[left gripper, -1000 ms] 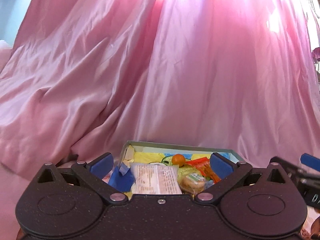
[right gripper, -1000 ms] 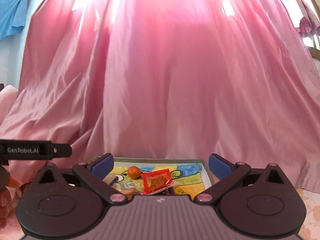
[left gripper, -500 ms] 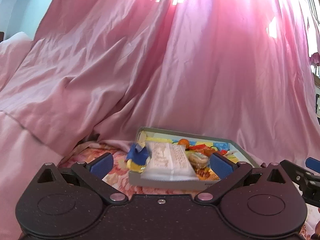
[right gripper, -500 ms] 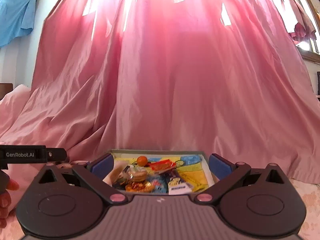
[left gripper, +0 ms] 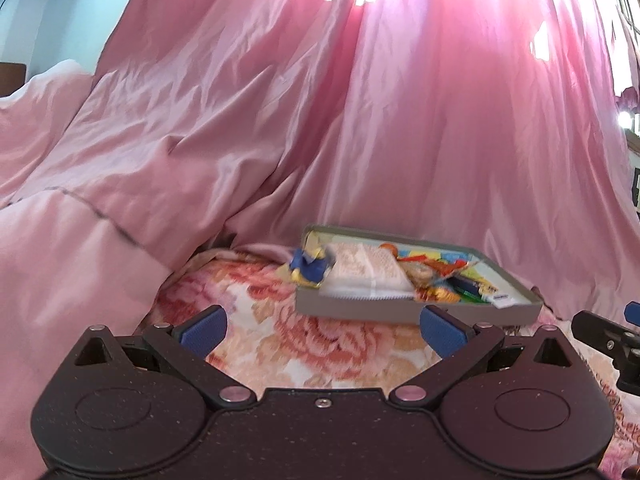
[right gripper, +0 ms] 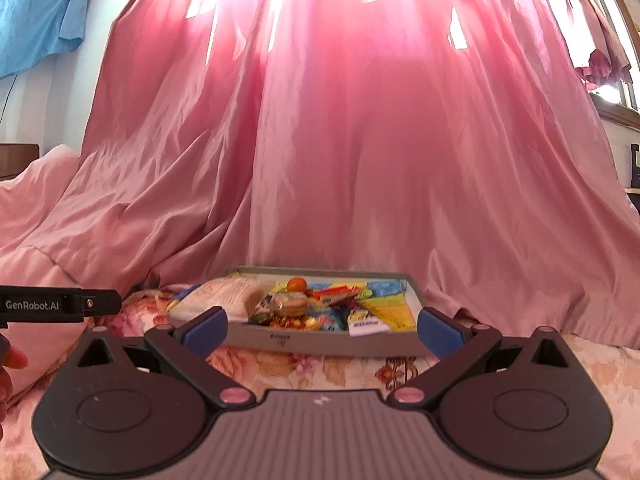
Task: Organize snacks
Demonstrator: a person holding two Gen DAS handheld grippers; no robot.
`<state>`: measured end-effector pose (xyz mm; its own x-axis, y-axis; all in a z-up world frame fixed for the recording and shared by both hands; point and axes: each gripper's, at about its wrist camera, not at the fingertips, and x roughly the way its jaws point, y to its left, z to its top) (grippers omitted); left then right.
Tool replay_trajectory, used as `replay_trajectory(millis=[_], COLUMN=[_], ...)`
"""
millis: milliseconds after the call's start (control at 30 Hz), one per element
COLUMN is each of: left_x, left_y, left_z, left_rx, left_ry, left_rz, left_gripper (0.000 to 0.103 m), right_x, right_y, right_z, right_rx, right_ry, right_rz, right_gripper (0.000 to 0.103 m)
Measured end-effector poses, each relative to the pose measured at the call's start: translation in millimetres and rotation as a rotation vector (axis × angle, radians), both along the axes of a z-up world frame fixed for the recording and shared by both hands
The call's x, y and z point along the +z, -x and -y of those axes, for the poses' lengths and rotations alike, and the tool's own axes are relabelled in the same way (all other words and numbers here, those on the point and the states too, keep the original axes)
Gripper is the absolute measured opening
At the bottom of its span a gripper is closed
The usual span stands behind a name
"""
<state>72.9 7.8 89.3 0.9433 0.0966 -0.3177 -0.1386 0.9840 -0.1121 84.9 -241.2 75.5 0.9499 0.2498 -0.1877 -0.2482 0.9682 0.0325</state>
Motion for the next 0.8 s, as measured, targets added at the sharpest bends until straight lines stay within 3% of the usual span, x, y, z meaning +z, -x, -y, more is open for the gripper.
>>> replay_trajectory(millis=[800], left_x=[-47], left_y=[36], left_z=[-2], left_rx=[-0.009], left_ry=[-0.006], left_rz=[-0.095], left_gripper=[0.102], right_x=[-38], right_y=[34], right_z=[-4], right_rx=[-0.047], right_ry=[0.014], right_rz=[-0.116], right_gripper=[0.103])
